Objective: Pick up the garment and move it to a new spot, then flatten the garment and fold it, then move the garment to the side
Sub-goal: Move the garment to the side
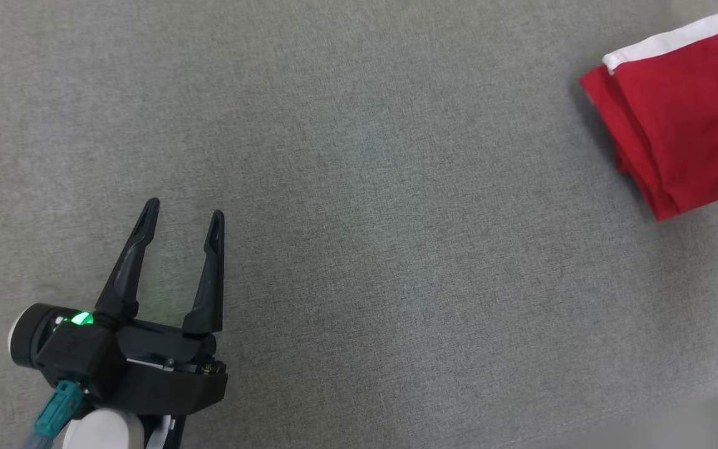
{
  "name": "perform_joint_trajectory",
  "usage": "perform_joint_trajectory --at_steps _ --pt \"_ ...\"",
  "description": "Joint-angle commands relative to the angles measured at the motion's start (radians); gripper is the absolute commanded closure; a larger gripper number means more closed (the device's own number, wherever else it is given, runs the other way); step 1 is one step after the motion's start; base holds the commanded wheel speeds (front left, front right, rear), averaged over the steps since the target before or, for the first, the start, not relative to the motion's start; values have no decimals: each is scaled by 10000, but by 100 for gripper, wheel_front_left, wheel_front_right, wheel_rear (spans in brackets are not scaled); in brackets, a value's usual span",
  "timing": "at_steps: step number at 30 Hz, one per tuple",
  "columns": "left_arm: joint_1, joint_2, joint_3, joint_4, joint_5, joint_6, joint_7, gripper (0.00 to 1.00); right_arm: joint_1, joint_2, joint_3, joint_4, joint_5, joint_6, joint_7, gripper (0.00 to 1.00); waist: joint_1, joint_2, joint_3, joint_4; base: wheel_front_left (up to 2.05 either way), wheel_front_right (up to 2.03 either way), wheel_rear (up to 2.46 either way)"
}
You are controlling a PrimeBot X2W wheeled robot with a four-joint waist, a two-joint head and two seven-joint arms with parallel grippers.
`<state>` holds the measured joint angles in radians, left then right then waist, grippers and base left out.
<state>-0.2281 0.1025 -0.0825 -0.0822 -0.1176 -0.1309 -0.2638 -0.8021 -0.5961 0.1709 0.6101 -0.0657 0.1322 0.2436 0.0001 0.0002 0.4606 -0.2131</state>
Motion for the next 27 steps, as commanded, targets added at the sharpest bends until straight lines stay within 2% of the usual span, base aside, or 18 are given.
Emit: perform_joint_trajectory --at_steps 1,11,13,14,15,24,27 --pt "-136 84 8 -30 -52 14 -9 0 -57 -39 -142 0 -172 -31 -155 100 -1 -2 156 -84 0 0 0" --pt "-227 168 35 -71 -72 12 -9 0 242 209 -1068 226 -1125 -31 -875 100 -1 -2 187 104 0 0 0" --pt "-229 143 14 -65 -76 12 -9 0 312 313 -1275 260 -1235 -31 -854 71 -1 -2 128 154 0 0 0" --pt "-217 127 7 -53 -84 12 -9 0 358 397 -1404 266 -1287 -31 -865 8 -1 -2 75 177 0 0 0" --pt "-185 112 22 -55 -81 12 -7 0 406 459 -1497 261 -1358 -31 -864 0 -1 -2 32 190 0 0 0" --pt "241 -80 275 155 -181 13 -9 0 960 1166 -2021 206 -1371 -32 -1290 0 -1 -2 -767 380 0 0 0" --pt "546 -148 494 294 -224 13 -7 0 1312 1607 -2023 -30 -1213 -32 -1578 0 -1 -2 -1259 450 0 0 0"
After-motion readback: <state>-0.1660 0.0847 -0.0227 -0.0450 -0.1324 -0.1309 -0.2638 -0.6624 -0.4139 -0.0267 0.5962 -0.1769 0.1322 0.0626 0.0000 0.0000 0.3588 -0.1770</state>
